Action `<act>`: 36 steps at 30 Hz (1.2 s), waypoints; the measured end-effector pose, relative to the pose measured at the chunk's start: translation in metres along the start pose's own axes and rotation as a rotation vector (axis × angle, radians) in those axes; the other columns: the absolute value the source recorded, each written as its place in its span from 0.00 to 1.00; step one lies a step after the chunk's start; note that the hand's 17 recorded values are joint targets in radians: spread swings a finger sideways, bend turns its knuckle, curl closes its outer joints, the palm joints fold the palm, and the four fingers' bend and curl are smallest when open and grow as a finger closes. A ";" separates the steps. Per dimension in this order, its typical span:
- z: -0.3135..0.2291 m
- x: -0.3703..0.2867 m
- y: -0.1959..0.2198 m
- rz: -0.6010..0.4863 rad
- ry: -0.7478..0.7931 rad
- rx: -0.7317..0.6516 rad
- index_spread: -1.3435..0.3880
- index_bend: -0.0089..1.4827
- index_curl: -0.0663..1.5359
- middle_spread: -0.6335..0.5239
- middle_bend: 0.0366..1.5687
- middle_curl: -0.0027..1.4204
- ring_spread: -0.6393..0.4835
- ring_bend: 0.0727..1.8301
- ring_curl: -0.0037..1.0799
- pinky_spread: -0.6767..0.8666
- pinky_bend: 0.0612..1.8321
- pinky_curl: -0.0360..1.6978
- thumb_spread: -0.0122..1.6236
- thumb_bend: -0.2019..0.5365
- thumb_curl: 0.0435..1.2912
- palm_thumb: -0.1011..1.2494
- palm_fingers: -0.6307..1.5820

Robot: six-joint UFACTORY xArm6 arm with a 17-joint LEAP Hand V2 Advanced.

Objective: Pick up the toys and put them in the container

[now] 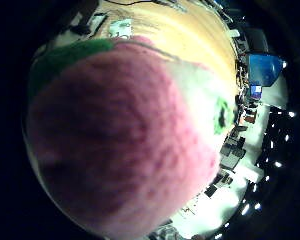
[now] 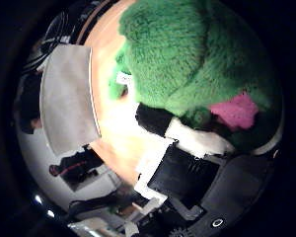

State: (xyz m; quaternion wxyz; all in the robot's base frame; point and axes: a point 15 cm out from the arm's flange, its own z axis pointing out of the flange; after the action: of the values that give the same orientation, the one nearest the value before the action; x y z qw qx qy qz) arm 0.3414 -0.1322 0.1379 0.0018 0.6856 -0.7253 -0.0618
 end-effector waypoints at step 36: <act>-0.201 -0.070 -0.022 -0.115 -0.140 0.253 0.44 0.33 0.40 0.20 0.60 0.39 0.27 0.64 0.42 0.07 0.58 0.23 0.59 0.25 0.24 0.80 0.85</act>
State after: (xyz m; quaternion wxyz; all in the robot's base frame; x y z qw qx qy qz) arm 0.3853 -0.0815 0.3409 -0.1388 0.7146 -0.6854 -0.0175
